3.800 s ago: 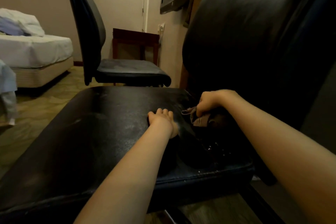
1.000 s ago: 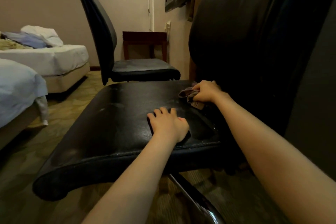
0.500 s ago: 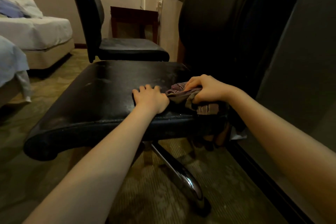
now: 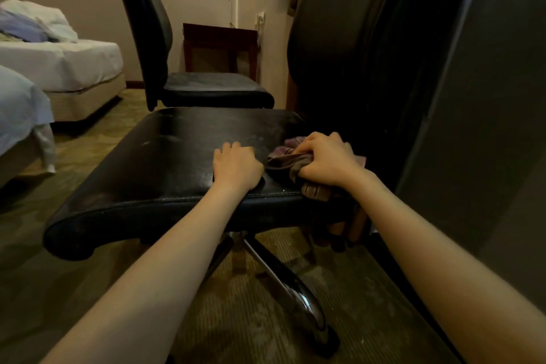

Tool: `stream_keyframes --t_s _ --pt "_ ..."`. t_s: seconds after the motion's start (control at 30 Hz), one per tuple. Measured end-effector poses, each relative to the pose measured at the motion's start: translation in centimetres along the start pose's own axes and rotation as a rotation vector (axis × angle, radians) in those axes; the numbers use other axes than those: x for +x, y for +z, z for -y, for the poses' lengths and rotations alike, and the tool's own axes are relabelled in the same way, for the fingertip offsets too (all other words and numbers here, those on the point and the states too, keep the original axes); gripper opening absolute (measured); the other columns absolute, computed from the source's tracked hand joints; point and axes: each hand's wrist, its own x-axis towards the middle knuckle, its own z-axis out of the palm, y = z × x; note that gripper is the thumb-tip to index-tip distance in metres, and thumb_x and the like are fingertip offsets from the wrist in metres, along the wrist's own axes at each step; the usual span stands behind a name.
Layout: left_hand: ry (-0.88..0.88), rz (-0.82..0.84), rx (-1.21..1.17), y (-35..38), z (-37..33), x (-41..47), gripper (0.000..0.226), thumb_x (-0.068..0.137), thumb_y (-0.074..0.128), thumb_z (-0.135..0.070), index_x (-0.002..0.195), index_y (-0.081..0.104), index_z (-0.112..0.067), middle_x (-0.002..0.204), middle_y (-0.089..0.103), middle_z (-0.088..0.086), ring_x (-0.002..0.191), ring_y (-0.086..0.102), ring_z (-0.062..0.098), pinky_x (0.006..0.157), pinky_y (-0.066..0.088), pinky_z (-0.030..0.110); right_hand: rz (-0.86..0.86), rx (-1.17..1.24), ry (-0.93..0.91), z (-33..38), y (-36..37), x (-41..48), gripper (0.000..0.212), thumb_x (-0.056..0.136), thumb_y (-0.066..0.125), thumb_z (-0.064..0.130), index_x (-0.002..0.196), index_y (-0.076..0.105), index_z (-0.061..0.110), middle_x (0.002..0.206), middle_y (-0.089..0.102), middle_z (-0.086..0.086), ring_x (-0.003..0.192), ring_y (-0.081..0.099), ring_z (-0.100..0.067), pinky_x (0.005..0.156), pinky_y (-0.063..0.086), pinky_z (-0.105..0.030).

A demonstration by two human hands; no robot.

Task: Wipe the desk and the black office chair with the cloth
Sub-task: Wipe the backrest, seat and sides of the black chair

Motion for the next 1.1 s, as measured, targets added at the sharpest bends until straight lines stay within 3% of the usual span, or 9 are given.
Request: stream_keyframes --t_s 0.13,0.27,0.37,0.53,0.7,0.8,0.87,1.03,1.1 --pt "0.007 -0.019 0.002 0.0 0.2 0.2 0.038 0.093 0.04 -0.025 0.125 0.057 -0.013 0.129 0.051 0.014 0.119 0.041 0.033 0.097 0.032 0.041 0.026 -0.061 -0.137 1.9 -0.6 -2.0 0.036 0.079 0.062 0.029 0.114 0.065 0.036 0.129 0.05 0.006 0.116 0.038 -0.028 0.098 0.037 -0.047" --pt "-0.008 -0.061 -0.012 0.1 0.4 0.0 0.04 0.09 0.04 -0.02 0.125 0.058 -0.012 0.13 0.051 0.015 0.119 0.042 0.034 0.096 0.033 0.041 0.096 -0.222 -0.33 2.7 -1.5 -5.5 0.022 0.076 0.06 0.026 0.097 0.068 0.029 0.115 0.05 0.01 0.098 0.036 -0.018 0.082 0.033 -0.034" --pt "0.048 -0.129 -0.047 -0.2 0.3 -0.3 0.035 0.09 0.044 -0.018 0.118 0.063 -0.011 0.128 0.054 0.012 0.117 0.043 0.033 0.095 0.033 0.039 0.07 -0.183 -0.329 1.8 -1.7 -6.8 0.017 0.077 0.06 0.027 0.092 0.066 0.032 0.116 0.049 0.015 0.095 0.034 -0.013 0.08 0.029 -0.031" --pt "0.205 -0.284 -0.154 -0.8 -0.3 -3.2 0.033 0.086 0.05 -0.013 0.117 0.061 -0.016 0.129 0.051 0.007 0.118 0.044 0.029 0.093 0.032 0.038 -0.418 -0.009 -0.033 0.0 2.1 -6.4 0.041 0.077 0.066 0.029 0.118 0.063 0.031 0.132 0.048 0.005 0.117 0.038 -0.028 0.09 0.031 -0.04" --pt "0.194 -0.297 -0.373 0.3 0.5 -6.8 0.029 0.09 0.049 -0.011 0.117 0.059 -0.016 0.131 0.047 0.006 0.119 0.044 0.025 0.097 0.034 0.034 -0.658 -0.033 0.143 1.3 7.5 -6.4 0.049 0.057 0.069 0.03 0.105 0.069 0.019 0.122 0.056 -0.013 0.107 0.037 -0.038 0.078 0.041 -0.055" --pt "0.174 -0.271 -0.489 0.0 0.7 -6.7 0.029 0.088 0.051 -0.005 0.115 0.059 -0.013 0.126 0.046 0.006 0.118 0.042 0.019 0.088 0.028 0.017 -0.689 -0.09 0.088 2.2 8.2 -6.8 0.054 0.05 0.081 0.024 0.103 0.07 0.018 0.121 0.057 -0.014 0.108 0.032 -0.034 0.078 0.042 -0.057" --pt "0.138 -0.263 -0.539 -0.2 0.5 -6.6 0.03 0.085 0.052 -0.001 0.111 0.059 -0.013 0.121 0.047 0.006 0.112 0.046 0.017 0.084 0.029 0.016 -0.709 -0.131 -0.001 2.6 8.8 -7.5 0.055 0.047 0.083 0.021 0.101 0.071 0.018 0.123 0.054 -0.011 0.109 0.033 -0.035 0.078 0.043 -0.054" --pt "0.11 -0.271 -0.588 -0.7 0.3 -6.9 0.035 0.08 0.05 0.006 0.109 0.06 -0.012 0.12 0.048 0.008 0.109 0.048 0.017 0.084 0.028 0.013 -0.651 -0.061 -0.296 2.1 9.6 -10.7 0.034 0.062 0.058 0.035 0.091 0.072 0.024 0.115 0.06 -0.005 0.106 0.039 -0.032 0.072 0.038 -0.04" --pt "0.117 -0.255 -0.617 -1.2 0.6 -7.1 0.037 0.08 0.048 0.009 0.108 0.06 -0.012 0.12 0.048 0.007 0.109 0.046 0.014 0.083 0.026 0.009 -0.611 0.082 -0.271 1.8 10.6 -12.5 0.034 0.062 0.054 0.037 0.09 0.071 0.026 0.112 0.061 -0.002 0.102 0.043 -0.028 0.072 0.037 -0.036"
